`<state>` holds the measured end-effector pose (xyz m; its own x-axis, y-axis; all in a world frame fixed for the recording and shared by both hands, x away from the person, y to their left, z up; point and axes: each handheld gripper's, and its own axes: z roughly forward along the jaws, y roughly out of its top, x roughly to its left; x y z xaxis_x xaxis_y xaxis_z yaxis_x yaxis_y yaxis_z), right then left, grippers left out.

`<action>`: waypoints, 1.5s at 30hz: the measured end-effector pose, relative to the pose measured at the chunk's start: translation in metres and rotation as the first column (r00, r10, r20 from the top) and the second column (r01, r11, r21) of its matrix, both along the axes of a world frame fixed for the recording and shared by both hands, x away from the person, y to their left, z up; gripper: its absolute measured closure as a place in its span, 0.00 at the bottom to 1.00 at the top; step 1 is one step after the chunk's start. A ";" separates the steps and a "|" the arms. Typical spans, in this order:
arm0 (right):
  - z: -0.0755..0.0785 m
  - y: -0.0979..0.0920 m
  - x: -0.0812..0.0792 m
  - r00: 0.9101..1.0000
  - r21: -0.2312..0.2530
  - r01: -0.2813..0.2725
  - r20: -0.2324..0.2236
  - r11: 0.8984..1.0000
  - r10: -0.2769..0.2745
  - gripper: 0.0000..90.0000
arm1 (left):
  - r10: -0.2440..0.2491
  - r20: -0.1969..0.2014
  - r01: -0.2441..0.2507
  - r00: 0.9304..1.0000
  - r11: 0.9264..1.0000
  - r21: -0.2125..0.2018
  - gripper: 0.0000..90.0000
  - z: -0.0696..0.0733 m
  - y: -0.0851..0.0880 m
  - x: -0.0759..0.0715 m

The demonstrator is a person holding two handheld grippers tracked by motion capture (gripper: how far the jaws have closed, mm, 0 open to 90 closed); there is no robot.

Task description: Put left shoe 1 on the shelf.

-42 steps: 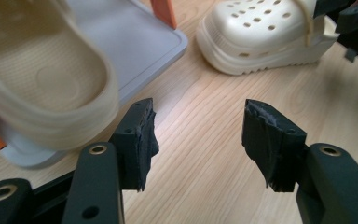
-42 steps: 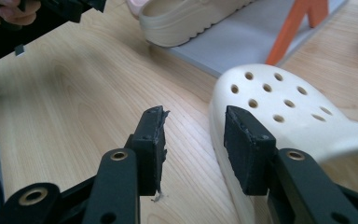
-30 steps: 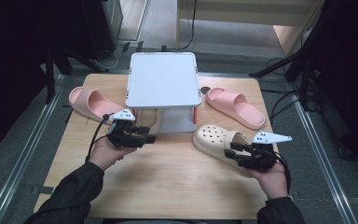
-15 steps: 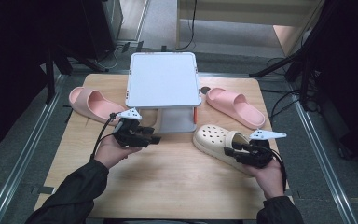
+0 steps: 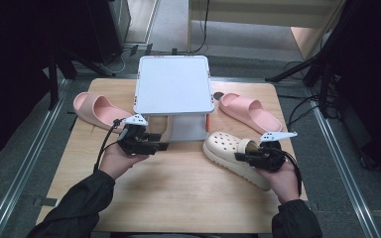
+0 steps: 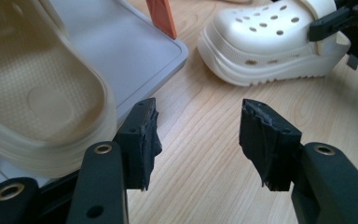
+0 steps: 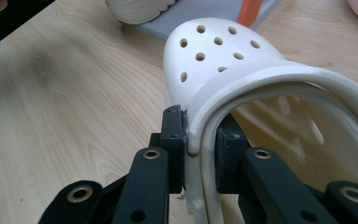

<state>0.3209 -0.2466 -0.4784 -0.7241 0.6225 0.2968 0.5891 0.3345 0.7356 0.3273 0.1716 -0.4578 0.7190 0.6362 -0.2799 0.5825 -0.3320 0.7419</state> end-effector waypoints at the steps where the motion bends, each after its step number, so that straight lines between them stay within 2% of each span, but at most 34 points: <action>1: 0.002 0.002 -0.001 1.000 -0.007 -0.006 0.002 1.000 0.006 0.87 | 0.002 -0.001 -0.002 1.000 1.000 0.004 0.52 0.000 0.001 0.000; 4: 0.005 0.009 -0.003 1.000 -0.012 -0.018 0.011 1.000 0.018 0.87 | 0.006 -0.009 -0.006 1.000 1.000 0.005 0.53 0.000 0.002 -0.001; 7: 0.012 0.026 -0.008 0.998 0.001 -0.049 0.031 0.999 0.049 0.87 | 0.012 -0.019 -0.012 1.000 1.000 0.003 0.53 0.000 0.004 -0.004; 11: 0.013 0.040 -0.010 0.998 0.007 -0.061 0.036 0.998 0.061 0.87 | 0.016 -0.017 -0.016 1.000 1.000 0.001 0.54 0.000 0.006 -0.008; 17: 0.009 0.067 -0.011 0.994 0.002 -0.108 0.002 0.994 0.108 0.87 | 0.032 -0.025 -0.032 0.999 0.999 -0.005 0.56 0.000 0.009 -0.015; 20: 0.009 0.083 -0.011 0.988 0.007 -0.154 0.008 0.988 0.154 0.87 | 0.030 -0.031 -0.030 0.999 1.000 -0.002 0.60 0.000 0.009 -0.019; 24: 0.009 0.095 -0.013 0.984 0.003 -0.176 0.013 0.984 0.176 0.87 | 0.044 -0.027 -0.044 0.999 0.999 -0.014 0.66 0.001 0.010 -0.027; 28: 0.005 0.111 -0.012 0.979 0.004 -0.205 -0.003 0.979 0.205 0.87 | 0.054 -0.029 -0.054 0.998 0.998 -0.022 0.68 0.002 0.012 -0.032; 30: -0.001 0.121 -0.009 0.975 0.018 -0.220 -0.025 0.975 0.220 0.87 | 0.057 -0.031 -0.057 0.998 0.998 -0.002 0.70 0.001 0.013 -0.036; 35: -0.005 0.134 -0.008 0.972 0.002 -0.233 -0.017 0.972 0.233 0.86 | 0.065 -0.036 -0.064 0.997 0.998 0.011 0.72 -0.001 0.013 -0.039; 41: -0.007 0.138 -0.008 0.969 -0.017 -0.247 -0.014 0.969 0.247 0.85 | 0.078 -0.041 -0.077 0.996 0.997 0.024 0.75 -0.003 0.016 -0.040; 44: -0.005 0.137 -0.009 0.967 -0.026 -0.256 -0.003 0.966 0.256 0.73 | 0.070 -0.053 -0.069 0.996 0.997 0.021 0.79 -0.005 0.016 -0.040; 45: 0.001 0.134 -0.010 0.964 -0.044 -0.265 0.016 0.963 0.266 0.71 | 0.063 -0.061 -0.063 0.996 0.998 0.014 0.81 -0.005 0.015 -0.040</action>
<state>0.3111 -0.1122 -0.4779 -0.8710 0.4186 0.2571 0.4590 0.5071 0.7295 0.2874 0.1867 -0.4631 0.6590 0.6832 -0.3145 0.6469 -0.3015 0.7005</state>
